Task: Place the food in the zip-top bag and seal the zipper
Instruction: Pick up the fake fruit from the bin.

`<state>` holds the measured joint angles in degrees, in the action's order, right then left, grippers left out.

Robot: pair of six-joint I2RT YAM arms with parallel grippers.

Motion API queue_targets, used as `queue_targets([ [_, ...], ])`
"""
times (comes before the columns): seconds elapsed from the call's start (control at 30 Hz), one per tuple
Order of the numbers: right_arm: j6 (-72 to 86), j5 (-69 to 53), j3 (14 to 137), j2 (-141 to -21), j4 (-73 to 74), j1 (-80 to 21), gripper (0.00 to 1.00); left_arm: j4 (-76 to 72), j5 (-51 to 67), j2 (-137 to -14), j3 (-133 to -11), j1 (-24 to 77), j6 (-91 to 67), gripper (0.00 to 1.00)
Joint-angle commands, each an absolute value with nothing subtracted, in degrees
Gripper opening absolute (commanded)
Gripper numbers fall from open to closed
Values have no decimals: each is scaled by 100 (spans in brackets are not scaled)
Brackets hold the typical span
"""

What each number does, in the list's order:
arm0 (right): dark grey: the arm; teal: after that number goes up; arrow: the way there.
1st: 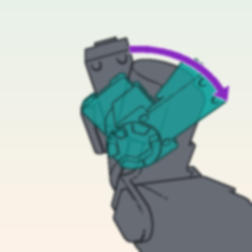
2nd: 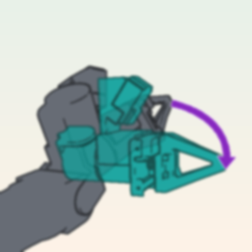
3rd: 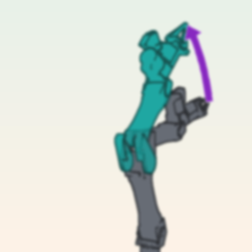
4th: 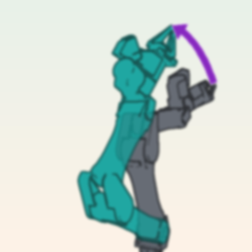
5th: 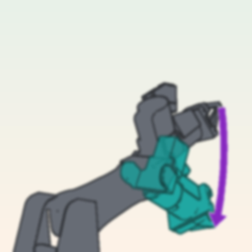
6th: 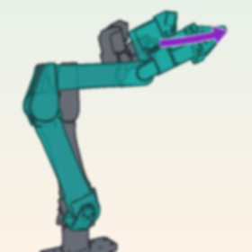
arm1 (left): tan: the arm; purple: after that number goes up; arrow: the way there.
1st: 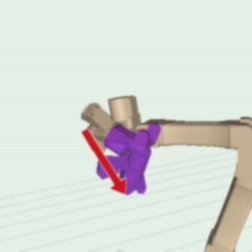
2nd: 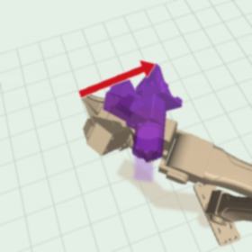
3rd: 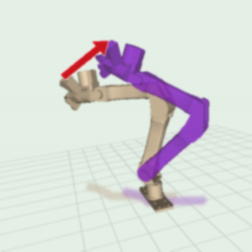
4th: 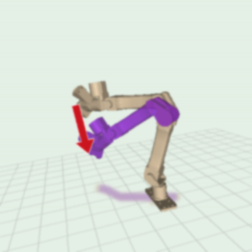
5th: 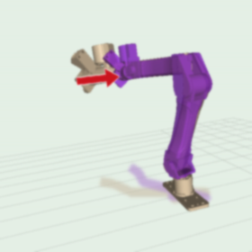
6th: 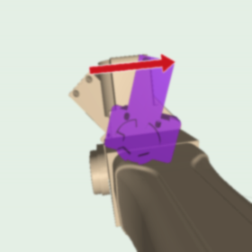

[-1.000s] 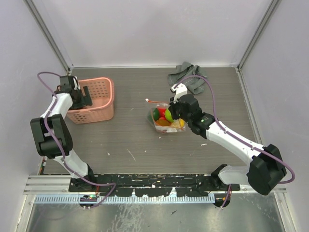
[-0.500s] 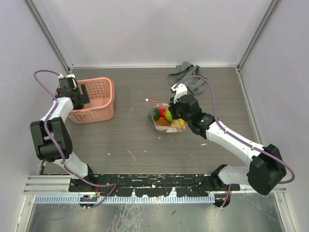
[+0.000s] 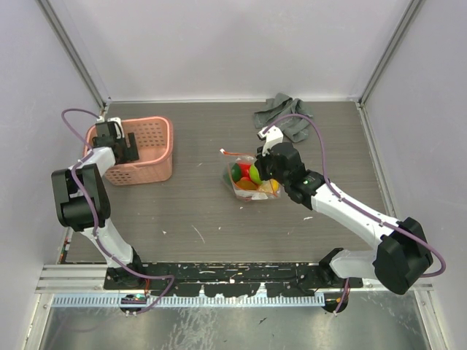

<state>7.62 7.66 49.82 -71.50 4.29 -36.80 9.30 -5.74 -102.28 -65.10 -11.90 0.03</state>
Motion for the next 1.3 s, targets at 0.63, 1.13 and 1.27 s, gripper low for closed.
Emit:
queue_targets([
  [0.63,693,821,4982,-7056,105,-3705,4,460,132,-10183,-6543,-1178,167,76],
  [1.13,694,810,4994,-7171,71,-3706,4,798,405,-10533,-6967,-1178,183,67],
  [1.27,701,791,5012,-7190,82,-3705,4,701,393,-10283,-6810,-1156,16,59],
])
